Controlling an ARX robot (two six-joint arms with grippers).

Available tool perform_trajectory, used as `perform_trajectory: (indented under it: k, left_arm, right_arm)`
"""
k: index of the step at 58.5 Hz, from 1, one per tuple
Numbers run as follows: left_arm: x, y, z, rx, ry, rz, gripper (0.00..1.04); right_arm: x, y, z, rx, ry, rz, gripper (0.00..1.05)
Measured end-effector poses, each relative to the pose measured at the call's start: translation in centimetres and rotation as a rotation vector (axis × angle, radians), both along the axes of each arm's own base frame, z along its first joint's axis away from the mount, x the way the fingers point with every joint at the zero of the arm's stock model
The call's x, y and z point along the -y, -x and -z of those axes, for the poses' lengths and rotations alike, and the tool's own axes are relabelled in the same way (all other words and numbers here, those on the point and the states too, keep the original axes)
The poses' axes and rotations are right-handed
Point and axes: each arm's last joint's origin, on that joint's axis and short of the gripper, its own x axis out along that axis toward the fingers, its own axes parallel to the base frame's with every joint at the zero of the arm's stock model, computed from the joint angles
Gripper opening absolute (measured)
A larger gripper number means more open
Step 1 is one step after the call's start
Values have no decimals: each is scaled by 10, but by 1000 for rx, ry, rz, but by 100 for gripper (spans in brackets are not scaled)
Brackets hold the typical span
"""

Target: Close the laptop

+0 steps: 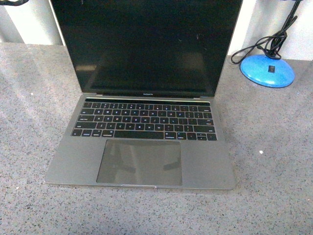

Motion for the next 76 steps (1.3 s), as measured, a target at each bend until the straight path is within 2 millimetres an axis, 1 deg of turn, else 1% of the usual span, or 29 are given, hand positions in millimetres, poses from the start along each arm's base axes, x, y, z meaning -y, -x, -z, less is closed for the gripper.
perform_trajectory:
  k: [16,25,39,48,64,76]
  left_arm:
    - [-3,8,-2,-76,0,10,4]
    - [-3,11,-4,-88,4,27,4]
    - [-4,15,-4,-91,3,29,4]
    - [-4,15,-3,-88,5,32,4]
    - [-3,18,-2,-102,11,53,4]
    - [-3,20,-2,-127,6,53,4]
  right_arm:
    - [0,4,-1,-11,-9,14,1]
    - [-1,8,-1,-27,-21,26,1]
    - [-9,25,-1,-48,-31,39,1]
    - [-12,32,-1,-59,-41,46,1]
    - [-4,39,2,-106,-86,95,1]
    - [3,39,5,-129,-90,118,1]
